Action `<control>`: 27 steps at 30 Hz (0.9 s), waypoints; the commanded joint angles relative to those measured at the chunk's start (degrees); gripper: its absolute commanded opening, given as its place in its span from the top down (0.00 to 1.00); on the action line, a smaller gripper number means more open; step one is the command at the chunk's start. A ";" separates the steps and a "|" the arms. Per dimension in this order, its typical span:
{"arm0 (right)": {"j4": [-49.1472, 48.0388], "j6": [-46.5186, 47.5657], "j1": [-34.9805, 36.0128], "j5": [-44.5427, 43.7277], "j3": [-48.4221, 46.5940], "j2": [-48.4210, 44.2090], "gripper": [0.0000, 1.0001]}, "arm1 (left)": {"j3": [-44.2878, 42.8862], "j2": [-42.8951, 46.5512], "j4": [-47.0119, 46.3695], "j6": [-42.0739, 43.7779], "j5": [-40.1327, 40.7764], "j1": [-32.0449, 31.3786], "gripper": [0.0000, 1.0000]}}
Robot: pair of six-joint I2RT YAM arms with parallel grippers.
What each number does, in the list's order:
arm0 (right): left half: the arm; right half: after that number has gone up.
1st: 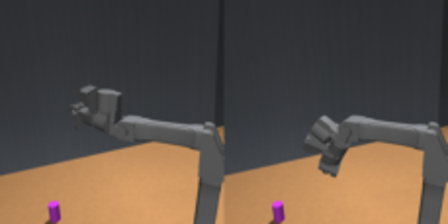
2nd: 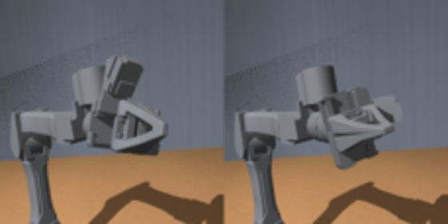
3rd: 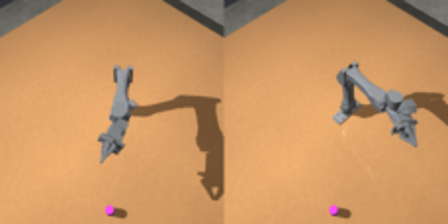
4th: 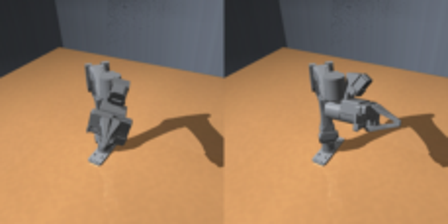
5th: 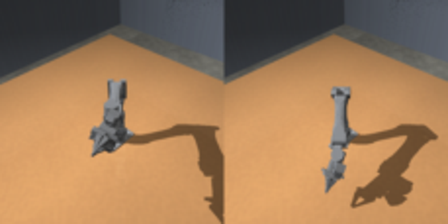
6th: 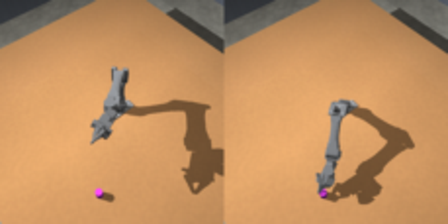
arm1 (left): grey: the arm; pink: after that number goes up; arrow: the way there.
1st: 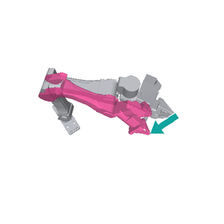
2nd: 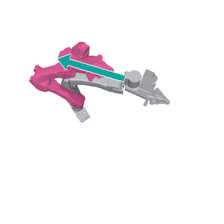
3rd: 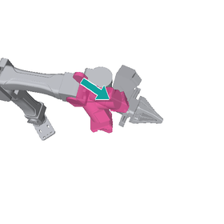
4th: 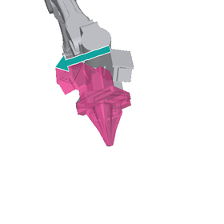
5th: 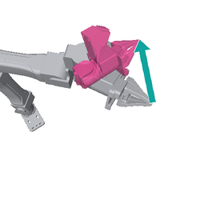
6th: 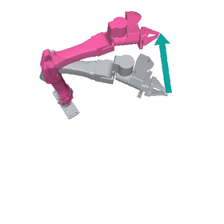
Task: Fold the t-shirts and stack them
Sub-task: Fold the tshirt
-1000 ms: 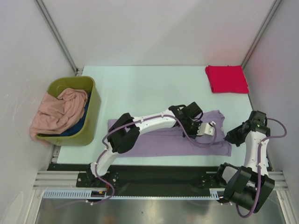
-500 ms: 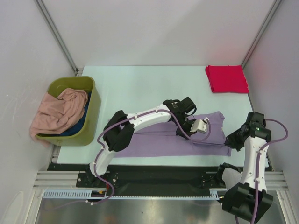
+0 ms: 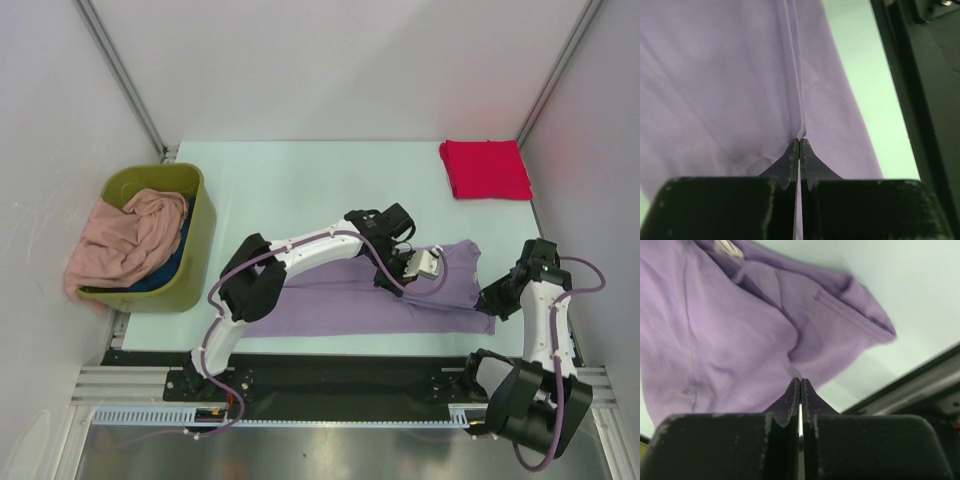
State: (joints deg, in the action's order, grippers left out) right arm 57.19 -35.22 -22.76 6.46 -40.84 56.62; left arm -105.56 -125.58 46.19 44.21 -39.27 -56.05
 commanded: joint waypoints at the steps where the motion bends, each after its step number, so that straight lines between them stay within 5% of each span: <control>1: -10.15 -1.69 2.27 -0.55 -0.82 3.14 1.00 | 0.00 -0.45 -4.26 -4.30 -0.37 2.26 1.00; 18: -23.27 -0.73 5.71 -2.76 -12.15 27.31 1.00 | -3.51 -5.29 -11.65 -17.83 7.62 5.08 0.98; 22: -23.35 -0.64 5.63 -2.86 -13.39 29.16 0.81 | -3.43 -5.47 -12.09 -18.10 8.68 5.16 0.94; 27: -21.25 0.15 5.54 -5.57 -17.25 29.60 0.66 | -3.78 -4.59 -14.81 -21.61 11.93 6.92 0.61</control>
State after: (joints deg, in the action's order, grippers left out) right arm 35.81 -35.79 -17.06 4.19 -54.11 86.59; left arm -106.63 -131.28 33.71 26.09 -29.82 -50.98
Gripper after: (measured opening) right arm 0.338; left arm 0.353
